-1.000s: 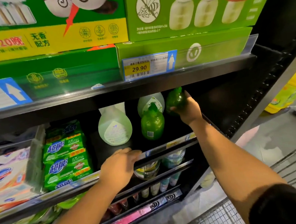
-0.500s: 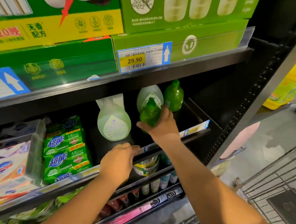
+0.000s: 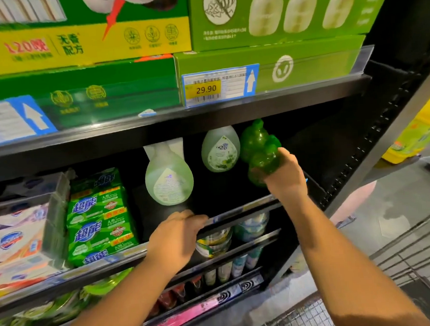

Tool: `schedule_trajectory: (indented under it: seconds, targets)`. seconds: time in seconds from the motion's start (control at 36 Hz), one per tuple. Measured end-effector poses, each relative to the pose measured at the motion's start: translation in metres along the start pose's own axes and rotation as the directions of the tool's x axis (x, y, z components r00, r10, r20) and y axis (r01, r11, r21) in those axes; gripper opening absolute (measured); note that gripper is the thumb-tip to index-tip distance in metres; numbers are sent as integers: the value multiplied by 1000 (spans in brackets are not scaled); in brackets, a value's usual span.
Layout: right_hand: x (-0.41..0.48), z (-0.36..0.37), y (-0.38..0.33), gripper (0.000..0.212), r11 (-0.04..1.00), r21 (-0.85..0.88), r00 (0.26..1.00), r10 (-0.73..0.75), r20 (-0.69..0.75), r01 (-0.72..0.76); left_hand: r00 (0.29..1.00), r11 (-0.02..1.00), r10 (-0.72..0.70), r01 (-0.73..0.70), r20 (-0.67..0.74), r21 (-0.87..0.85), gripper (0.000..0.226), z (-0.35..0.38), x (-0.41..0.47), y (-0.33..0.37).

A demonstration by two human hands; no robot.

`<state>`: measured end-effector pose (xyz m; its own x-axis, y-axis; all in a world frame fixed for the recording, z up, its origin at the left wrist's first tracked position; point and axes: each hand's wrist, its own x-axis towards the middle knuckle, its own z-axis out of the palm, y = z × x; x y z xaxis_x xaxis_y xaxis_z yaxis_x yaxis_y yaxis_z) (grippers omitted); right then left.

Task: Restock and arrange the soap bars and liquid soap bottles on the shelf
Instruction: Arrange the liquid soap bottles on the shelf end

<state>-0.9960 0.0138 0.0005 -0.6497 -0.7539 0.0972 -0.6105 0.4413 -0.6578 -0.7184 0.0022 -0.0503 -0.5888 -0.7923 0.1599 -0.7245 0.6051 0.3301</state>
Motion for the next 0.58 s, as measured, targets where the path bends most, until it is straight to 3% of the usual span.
schedule_trajectory:
  seconds: [0.06, 0.22, 0.28, 0.33, 0.42, 0.44, 0.53, 0.58]
  targets:
    - [13, -6, 7, 58, 1000, 9, 1000, -24, -11, 24, 1000, 1000, 4, -4, 16, 5, 47, -3, 0, 2]
    - [23, -10, 5, 85, 992, 126, 999, 2, 48, -8, 999, 1000, 26, -25, 21, -9, 51, -5, 2, 0]
    - [12, -11, -3, 103, 997, 72, 996, 17, -92, -11, 998, 994, 9, -2, 60, -111, 34, -10, 4, 0]
    - [1, -7, -10, 83, 990, -37, 949, -143, -282, 139, 998, 981, 15, -4, 56, -196, 25, -17, 5, 2]
    - [-10, 3, -22, 50, 941, -101, 872, -336, -357, 321, 990, 925, -97, 51, -104, -378, 28, -33, 2, 5]
    - [-10, 6, -27, 49, 935, -111, 875, -355, -329, 337, 963, 911, -151, 49, -221, -410, 28, -39, 1, 4]
    - [-4, 8, -47, 47, 930, -191, 894, -357, -269, 314, 824, 962, -241, 133, -512, -238, 32, -56, 7, -5]
    - [3, 10, -64, 51, 933, -213, 925, -331, -188, 291, 792, 935, -340, 228, -507, -271, 46, -68, 14, -9]
